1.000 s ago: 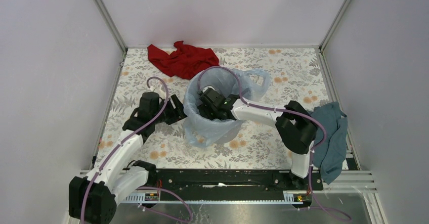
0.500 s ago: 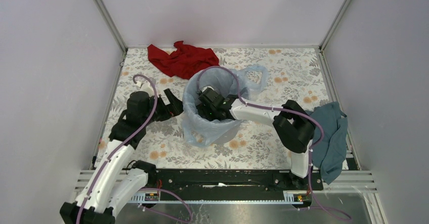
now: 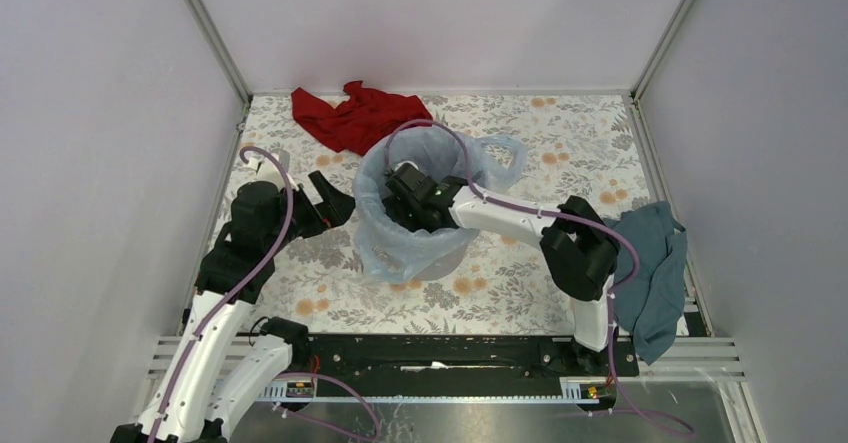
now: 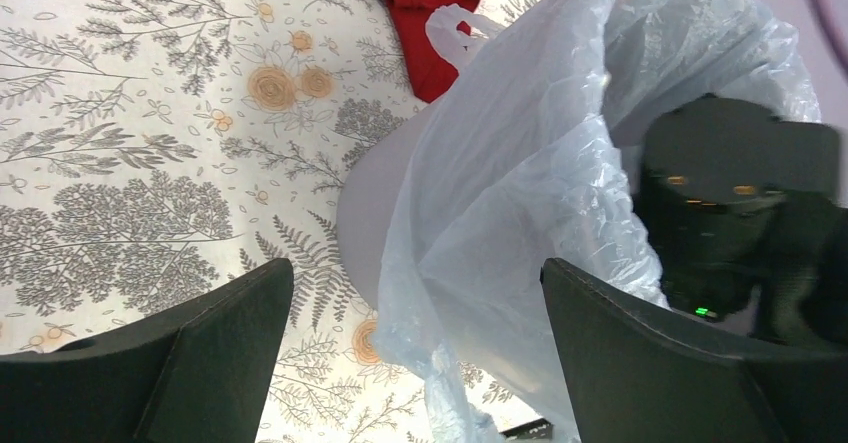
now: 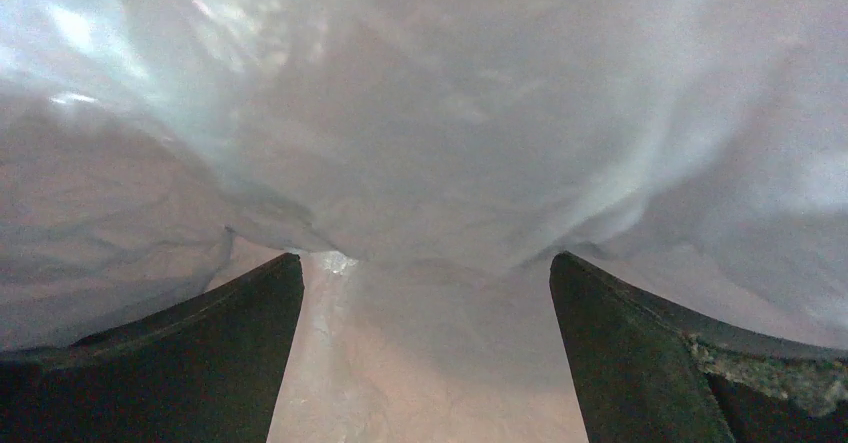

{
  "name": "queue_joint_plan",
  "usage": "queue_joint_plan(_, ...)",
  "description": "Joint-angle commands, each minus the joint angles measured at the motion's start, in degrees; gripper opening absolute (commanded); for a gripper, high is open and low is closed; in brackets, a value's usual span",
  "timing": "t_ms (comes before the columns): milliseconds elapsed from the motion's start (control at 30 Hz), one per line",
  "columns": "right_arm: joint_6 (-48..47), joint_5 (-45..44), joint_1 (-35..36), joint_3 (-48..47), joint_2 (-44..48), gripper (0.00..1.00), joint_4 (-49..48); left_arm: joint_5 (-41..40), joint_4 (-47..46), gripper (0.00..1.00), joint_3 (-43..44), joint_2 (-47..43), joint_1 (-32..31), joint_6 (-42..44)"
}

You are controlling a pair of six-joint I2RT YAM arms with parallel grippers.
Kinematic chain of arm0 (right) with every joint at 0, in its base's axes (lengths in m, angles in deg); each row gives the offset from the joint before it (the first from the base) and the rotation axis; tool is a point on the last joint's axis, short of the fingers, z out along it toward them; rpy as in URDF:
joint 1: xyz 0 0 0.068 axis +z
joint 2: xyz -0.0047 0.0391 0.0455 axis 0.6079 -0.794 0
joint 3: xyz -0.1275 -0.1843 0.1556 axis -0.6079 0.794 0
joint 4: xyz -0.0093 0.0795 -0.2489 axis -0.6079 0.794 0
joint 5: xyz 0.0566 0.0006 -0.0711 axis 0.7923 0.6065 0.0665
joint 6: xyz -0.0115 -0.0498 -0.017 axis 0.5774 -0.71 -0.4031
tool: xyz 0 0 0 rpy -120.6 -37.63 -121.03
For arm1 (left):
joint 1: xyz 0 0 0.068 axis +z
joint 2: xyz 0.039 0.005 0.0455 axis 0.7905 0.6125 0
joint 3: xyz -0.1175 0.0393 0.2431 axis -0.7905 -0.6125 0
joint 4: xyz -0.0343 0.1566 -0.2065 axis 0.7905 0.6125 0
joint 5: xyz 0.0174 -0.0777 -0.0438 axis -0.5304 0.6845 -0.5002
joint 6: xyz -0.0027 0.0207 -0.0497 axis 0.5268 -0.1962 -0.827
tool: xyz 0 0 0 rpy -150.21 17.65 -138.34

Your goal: Put the trash bags into the trash bin

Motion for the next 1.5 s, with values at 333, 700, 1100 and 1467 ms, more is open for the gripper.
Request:
queue_joint_plan(333,-1.02,-7.7,-0.21,-11.02,13.43,0.96,9.27,-13.52,4.69,0.99,5.1,-0.01,-0.09,3.29)
queue_joint_plan(700,-8.62,-17.68,-0.28,-14.92,26.58,1.0,12.98,-15.51,5.28,0.99,5.88,-2.35,-0.09,2.04)
queue_joint_plan(1100,-7.7,-0.81,-27.5,3.79,41.66,1.0,3.15,6.94,-3.95,0.99,12.02,5.41,-0.09,-0.19)
queue_joint_plan(1467,6.53,29.18,-43.17,26.98,49.04,0.73,-15.37,16.36,-8.46,0.81,9.08,14.27,-0.18,-1.66)
